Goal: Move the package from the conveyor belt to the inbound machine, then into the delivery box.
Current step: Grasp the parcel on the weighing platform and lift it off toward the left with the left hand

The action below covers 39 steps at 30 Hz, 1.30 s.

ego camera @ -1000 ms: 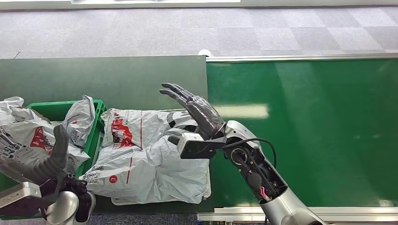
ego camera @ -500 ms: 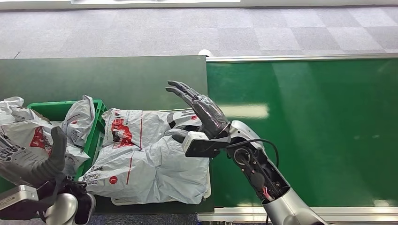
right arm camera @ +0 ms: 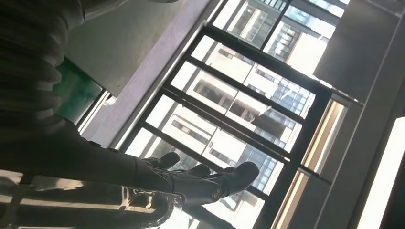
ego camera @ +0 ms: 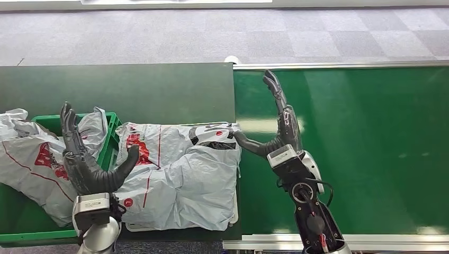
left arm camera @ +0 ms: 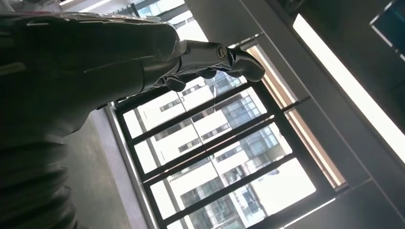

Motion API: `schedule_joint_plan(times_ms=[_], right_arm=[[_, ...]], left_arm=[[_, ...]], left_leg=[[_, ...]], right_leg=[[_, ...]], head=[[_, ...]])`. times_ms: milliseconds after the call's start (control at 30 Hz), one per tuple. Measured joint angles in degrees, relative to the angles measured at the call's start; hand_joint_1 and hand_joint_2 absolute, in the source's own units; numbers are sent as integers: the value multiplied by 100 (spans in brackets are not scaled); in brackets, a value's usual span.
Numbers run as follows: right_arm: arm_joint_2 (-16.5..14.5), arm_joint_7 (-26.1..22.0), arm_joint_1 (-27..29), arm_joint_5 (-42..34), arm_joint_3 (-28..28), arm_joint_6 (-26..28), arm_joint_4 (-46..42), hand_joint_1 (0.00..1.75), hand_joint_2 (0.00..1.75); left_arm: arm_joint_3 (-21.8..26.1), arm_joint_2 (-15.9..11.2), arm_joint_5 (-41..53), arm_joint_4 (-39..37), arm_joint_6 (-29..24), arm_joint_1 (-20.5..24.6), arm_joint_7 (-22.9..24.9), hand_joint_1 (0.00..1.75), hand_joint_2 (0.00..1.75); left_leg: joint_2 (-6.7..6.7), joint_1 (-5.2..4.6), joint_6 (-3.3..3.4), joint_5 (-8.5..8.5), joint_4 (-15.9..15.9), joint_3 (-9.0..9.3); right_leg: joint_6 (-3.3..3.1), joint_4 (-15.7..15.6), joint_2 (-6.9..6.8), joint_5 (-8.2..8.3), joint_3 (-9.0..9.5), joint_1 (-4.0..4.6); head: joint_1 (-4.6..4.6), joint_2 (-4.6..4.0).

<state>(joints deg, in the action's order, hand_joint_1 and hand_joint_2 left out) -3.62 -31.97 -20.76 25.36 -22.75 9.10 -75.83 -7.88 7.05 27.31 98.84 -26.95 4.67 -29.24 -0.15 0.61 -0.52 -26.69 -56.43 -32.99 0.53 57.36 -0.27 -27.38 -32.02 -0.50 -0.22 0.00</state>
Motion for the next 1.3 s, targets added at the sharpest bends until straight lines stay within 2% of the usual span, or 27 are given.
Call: schedule_joint_plan(times_ms=[133, 200, 400, 633, 700, 767, 833, 1100, 1300], right_arm=[[-65, -86, 759, 815, 284, 1028, -417, 0, 175], [-66, -65, 1084, 1059, 408, 1309, -601, 0, 175], [32, -96, 1854, 615, 830, 1205, -882, 0, 175], [49, -94, 2352, 454, 1065, 1233, -739, 0, 175], [35, -93, 2468, 344, 1110, 1294, -712, 0, 175], [26, -93, 2568, 300, 1156, 1352, -687, 0, 175], [22, -93, 2626, 308, 1182, 1386, -658, 0, 175], [-1, -93, 2671, 303, 1209, 1389, -542, 0, 175], [-2, -93, 2669, 314, 1213, 1381, -483, 0, 175]], left_arm=[[-70, -35, 274, -501, 472, 349, 466, 0, 175], [-54, -77, 412, -836, 582, 539, 594, 0, 175], [129, -315, 921, -1930, 430, 916, 709, 0, 175], [304, -592, 1426, -3096, 340, 1187, 991, 3, 175], [325, -656, 1559, -3395, 354, 1267, 1167, 26, 175], [340, -713, 1672, -3708, 380, 1381, 1330, 88, 175], [344, -755, 1760, -3982, 415, 1504, 1443, 129, 175], [342, -786, 1846, -4483, 448, 1751, 1540, 129, 175], [341, -787, 1864, -4578, 518, 1802, 1574, 172, 175]], left_leg=[[1, 0, 0, 0, 1, -1], [3, 0, 0, -1, 1, -1], [11, -1, 0, -1, 1, 0], [12, 0, -1, -1, 2, -1], [12, 0, -1, -1, 2, -1], [13, 0, -1, -1, 2, -1], [13, 0, -1, -1, 2, 0], [12, 0, -2, 0, 4, 18], [12, 0, -3, 0, 6, 34]], right_leg=[[0, 0, 1, 0, 0, 0], [0, 0, 2, 0, 0, 0], [0, 0, 7, 0, 1, 0], [-2, 0, 8, -2, -1, 1], [-3, 0, 8, -2, -1, 1], [-3, 0, 8, -2, -1, 0], [-3, 0, 8, -2, 1, 0], [-4, 0, 7, -2, 19, 1], [-5, 1, 7, -2, 38, 1]], head=[[-1, 0], [-1, 0], [-1, 0], [-1, 0], [-1, 0], [-1, 0], [-1, 0], [-2, 0], [-1, 0]])
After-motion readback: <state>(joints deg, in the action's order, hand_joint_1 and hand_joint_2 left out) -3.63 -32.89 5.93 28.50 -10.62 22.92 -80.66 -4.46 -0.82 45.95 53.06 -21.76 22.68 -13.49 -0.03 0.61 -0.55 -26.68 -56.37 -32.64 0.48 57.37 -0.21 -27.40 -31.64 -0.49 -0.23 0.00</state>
